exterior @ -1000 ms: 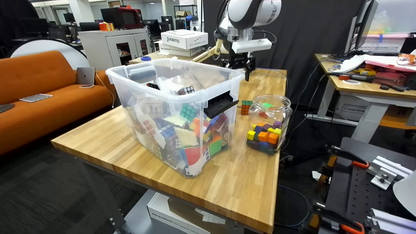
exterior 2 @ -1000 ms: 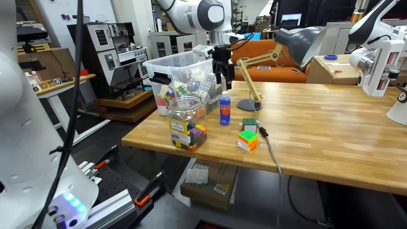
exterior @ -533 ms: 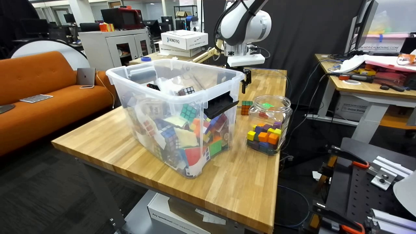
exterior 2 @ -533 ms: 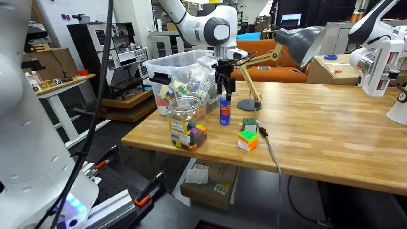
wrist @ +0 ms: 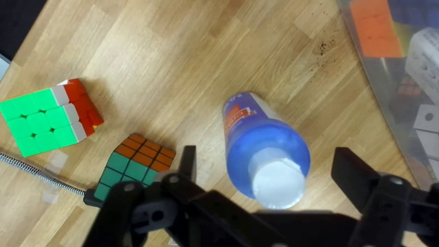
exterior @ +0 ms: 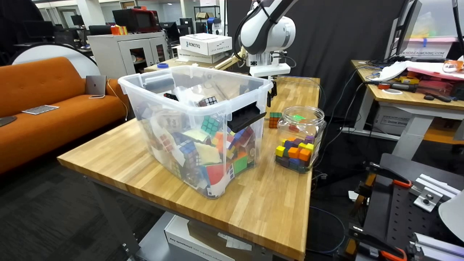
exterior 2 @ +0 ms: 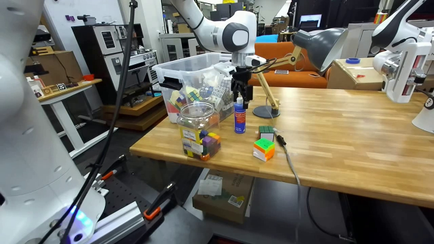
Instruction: Move the bottle away from the storage box
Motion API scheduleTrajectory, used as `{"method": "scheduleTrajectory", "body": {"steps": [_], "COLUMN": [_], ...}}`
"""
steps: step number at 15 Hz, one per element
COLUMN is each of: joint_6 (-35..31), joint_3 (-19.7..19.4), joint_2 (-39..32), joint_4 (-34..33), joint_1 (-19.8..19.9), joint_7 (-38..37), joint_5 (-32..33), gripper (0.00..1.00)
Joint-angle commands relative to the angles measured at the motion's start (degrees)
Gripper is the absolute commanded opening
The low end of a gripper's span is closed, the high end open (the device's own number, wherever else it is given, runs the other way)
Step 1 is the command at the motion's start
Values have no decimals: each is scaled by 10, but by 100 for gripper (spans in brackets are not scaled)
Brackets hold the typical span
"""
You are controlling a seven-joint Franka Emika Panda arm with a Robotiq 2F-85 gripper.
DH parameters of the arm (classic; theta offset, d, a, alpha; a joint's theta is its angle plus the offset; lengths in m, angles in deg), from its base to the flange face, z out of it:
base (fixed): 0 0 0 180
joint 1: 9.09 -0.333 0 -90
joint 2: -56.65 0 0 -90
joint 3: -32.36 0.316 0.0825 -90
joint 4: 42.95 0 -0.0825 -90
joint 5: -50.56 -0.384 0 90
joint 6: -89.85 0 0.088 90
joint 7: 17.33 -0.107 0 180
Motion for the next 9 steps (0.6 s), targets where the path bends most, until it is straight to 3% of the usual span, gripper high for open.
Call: {"method": "scheduleTrajectory", "body": {"steps": [1, 4, 6, 9], "joint_6": [31, 40, 38, 41], "joint_3": [-3, -4, -5, -4], "joint_2": [-5, -6, -10, -20], "joint_4": [-10, -13, -20, -39], "joint_1": [0, 0, 0, -1], "joint_7": [22, 22, 21, 22], "joint_5": [-14, -14, -13, -12], "gripper": [100, 98, 75, 62]}}
